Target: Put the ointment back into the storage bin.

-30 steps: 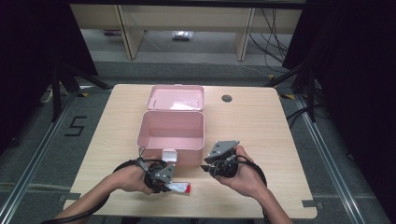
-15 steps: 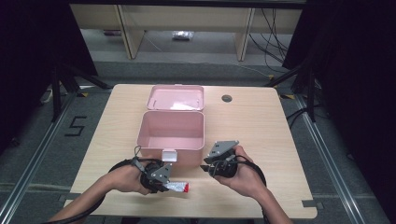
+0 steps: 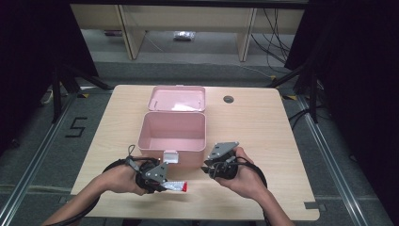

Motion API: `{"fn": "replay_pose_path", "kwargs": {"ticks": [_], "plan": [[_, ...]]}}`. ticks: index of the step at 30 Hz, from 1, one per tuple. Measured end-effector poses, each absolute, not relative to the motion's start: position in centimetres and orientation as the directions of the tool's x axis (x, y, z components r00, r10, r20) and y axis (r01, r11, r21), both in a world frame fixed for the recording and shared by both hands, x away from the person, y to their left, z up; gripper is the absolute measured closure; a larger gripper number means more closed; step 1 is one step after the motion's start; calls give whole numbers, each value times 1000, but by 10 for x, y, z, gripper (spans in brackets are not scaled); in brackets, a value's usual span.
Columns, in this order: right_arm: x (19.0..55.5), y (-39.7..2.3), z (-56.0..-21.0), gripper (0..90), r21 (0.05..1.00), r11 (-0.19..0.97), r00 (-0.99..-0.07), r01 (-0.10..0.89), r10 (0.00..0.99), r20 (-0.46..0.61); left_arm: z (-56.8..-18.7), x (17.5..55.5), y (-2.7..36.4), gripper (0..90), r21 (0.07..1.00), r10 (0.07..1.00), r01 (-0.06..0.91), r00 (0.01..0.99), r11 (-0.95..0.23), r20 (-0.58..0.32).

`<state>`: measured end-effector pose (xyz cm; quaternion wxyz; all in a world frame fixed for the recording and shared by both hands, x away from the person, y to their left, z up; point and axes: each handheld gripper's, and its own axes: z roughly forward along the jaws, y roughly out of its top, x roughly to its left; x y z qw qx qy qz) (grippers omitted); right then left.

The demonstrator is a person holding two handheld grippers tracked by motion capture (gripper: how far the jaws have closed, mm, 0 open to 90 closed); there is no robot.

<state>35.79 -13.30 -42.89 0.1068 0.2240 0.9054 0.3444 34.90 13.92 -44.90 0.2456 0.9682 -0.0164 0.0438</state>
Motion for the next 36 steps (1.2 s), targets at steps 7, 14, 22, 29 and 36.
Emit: {"fn": "replay_pose_path", "kwargs": {"ticks": [7, 14, 22, 29, 36], "plan": [[358, -131, -430, 743, 666, 666, -880, 336, 475, -31, -442, 347, 143, 717, 473, -10, -55, 995, -880, 97], [358, -129, -431, 782, 672, 662, -878, 332, 478, -37, -433, 347, 148, 717, 482, 2, -46, 995, -875, 98], [359, -129, -432, 900, 668, 684, -889, 292, 452, -74, -425, 346, 152, 717, 486, 11, -39, 995, -873, 99], [358, -129, -432, 900, 671, 669, -877, 319, 477, -59, -418, 345, 155, 718, 484, 8, -49, 993, -873, 114], [359, -129, -433, 900, 672, 675, -882, 306, 467, -68, -411, 347, 158, 717, 488, 23, -37, 993, -872, 118]]}}
